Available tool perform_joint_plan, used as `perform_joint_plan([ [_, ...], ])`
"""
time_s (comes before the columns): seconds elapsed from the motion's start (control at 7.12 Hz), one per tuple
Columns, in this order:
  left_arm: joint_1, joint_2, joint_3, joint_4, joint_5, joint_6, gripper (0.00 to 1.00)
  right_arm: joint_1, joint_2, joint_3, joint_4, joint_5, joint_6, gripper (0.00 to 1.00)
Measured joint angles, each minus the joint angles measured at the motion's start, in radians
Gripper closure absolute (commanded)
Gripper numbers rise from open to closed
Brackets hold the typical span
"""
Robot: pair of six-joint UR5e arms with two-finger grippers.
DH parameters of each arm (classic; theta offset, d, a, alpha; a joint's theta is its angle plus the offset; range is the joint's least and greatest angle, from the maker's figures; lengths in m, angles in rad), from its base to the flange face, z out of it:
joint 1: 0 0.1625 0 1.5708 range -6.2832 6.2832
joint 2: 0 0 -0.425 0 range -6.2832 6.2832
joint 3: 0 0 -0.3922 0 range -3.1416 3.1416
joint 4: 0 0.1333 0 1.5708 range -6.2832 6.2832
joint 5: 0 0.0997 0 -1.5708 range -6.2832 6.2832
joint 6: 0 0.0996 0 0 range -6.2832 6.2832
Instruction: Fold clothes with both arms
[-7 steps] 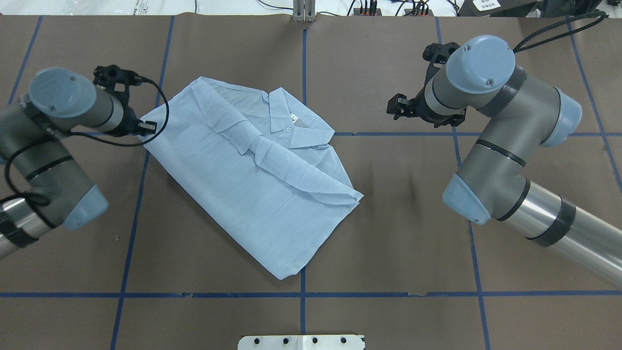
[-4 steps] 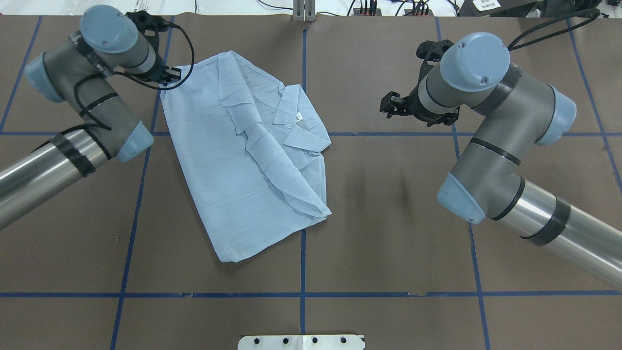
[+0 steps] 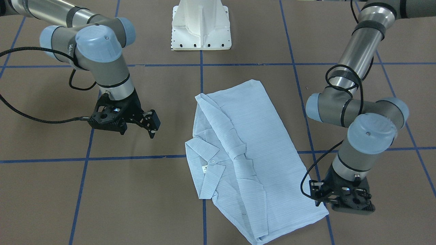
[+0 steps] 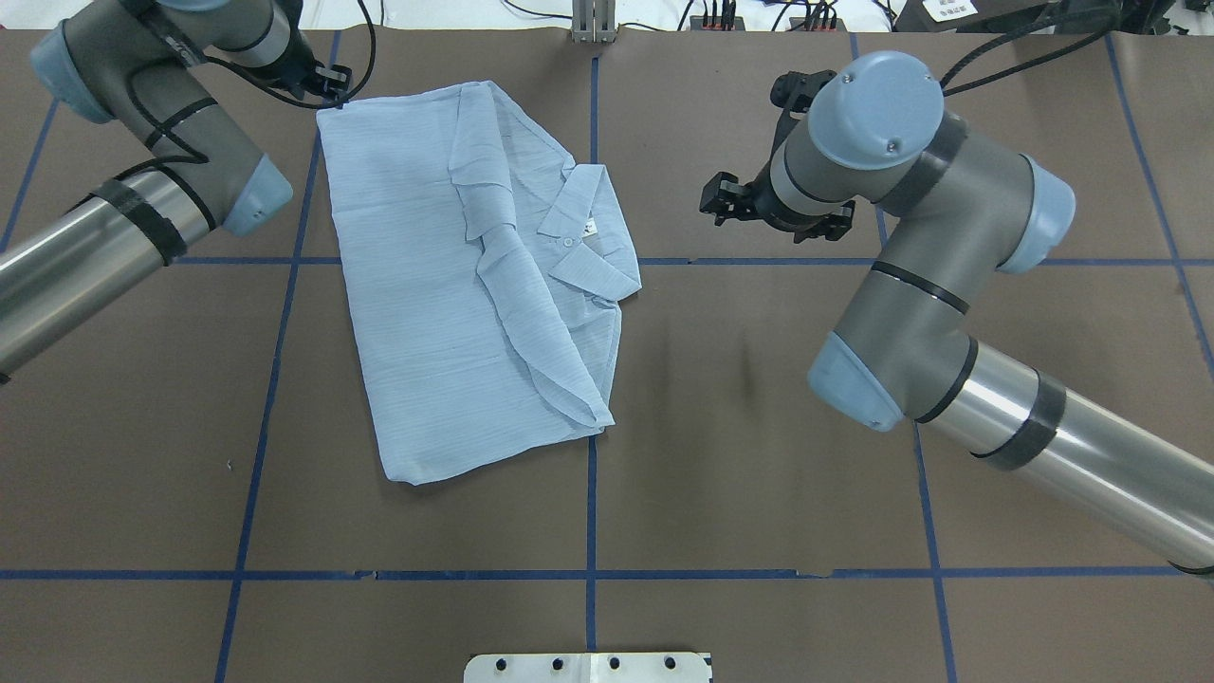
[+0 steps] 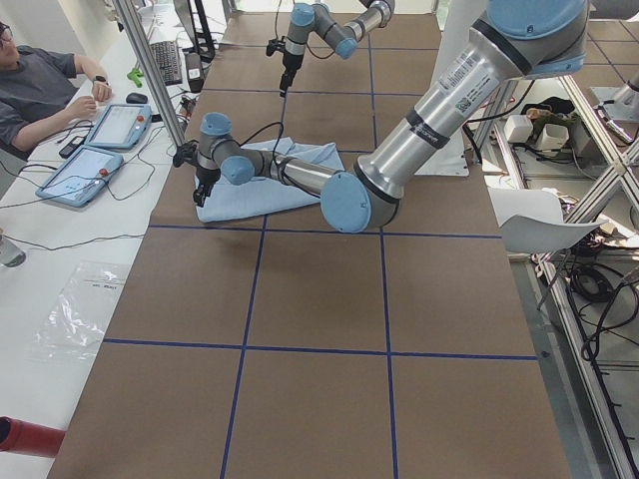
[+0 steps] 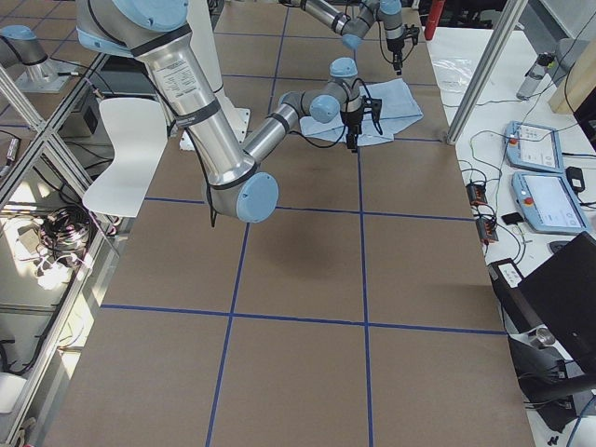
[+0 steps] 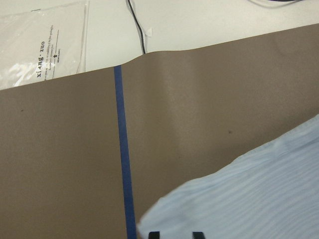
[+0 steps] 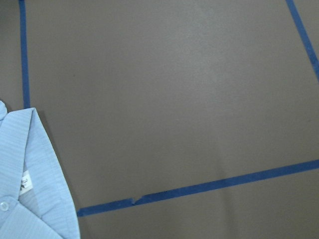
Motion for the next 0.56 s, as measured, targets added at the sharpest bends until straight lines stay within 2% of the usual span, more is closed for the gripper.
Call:
perform_joint_plan([
  [0.28, -0.013, 0.084, -0.105, -0.004, -0.055, -0.002, 0.00, -0.068, 0.158, -0.178, 0.002, -0.064, 0.132, 0.02],
  [0.56, -0.011, 0.104, -0.137, -0.005, -0.061, -0.030, 0.00, -0.122, 0.255, -0.331, 0.038, -0.127, 0.238, 0.10],
])
